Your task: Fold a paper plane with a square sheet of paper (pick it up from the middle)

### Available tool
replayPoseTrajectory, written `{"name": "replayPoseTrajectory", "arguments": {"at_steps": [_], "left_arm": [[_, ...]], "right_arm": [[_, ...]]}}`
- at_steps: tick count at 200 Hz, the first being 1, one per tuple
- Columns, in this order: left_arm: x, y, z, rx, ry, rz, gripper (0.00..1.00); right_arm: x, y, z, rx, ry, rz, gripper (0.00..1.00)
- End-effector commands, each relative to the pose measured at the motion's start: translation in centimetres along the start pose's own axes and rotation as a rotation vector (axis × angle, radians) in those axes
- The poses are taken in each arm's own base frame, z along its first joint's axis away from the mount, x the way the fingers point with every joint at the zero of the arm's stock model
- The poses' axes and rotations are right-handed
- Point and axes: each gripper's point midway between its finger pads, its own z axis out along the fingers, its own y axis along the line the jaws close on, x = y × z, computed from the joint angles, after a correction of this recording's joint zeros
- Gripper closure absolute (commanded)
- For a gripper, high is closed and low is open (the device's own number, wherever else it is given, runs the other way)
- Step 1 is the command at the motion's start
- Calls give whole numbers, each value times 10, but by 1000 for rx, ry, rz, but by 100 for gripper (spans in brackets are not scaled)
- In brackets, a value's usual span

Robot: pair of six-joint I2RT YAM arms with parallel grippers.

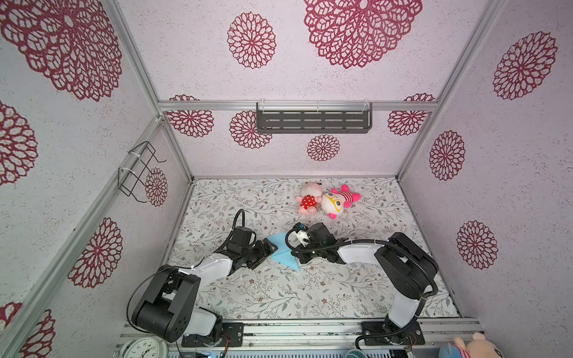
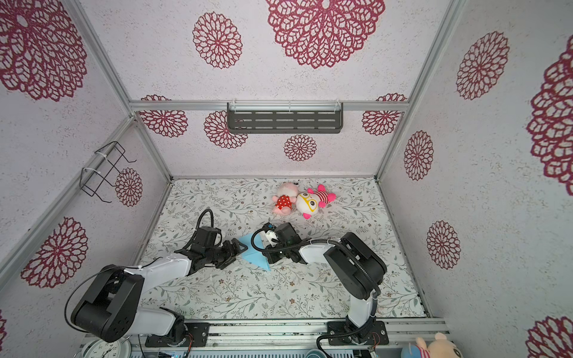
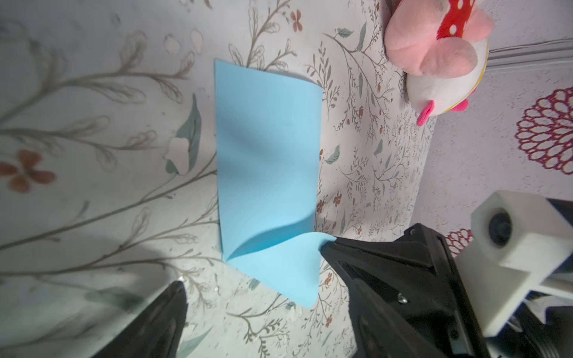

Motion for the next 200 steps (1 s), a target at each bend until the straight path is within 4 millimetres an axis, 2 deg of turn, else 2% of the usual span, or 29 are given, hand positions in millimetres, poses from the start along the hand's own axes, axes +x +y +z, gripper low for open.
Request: {"name": "replayPoseTrajectory", "arguments": {"at_steps": [1, 32, 108, 135, 174, 200], "left_arm": [[5, -14, 10, 82, 45, -18, 25], [9, -12, 22, 76, 85, -36, 35], [11, 6, 29, -1, 98, -82, 43], [8, -1, 30, 23, 95, -84, 47], [5, -10, 29, 43, 95, -70, 63], [4, -9, 28, 28, 93, -60, 67]], "right_arm": [[-15, 0, -1, 0, -38, 7, 95], [-11, -9, 3, 28, -24, 28, 95], [3, -23, 9, 75, 11, 66, 95], [8, -25, 11, 78, 23, 72, 95], [10, -26, 11, 83, 27, 72, 95], [11, -28, 11, 86, 29, 73, 95]]}}
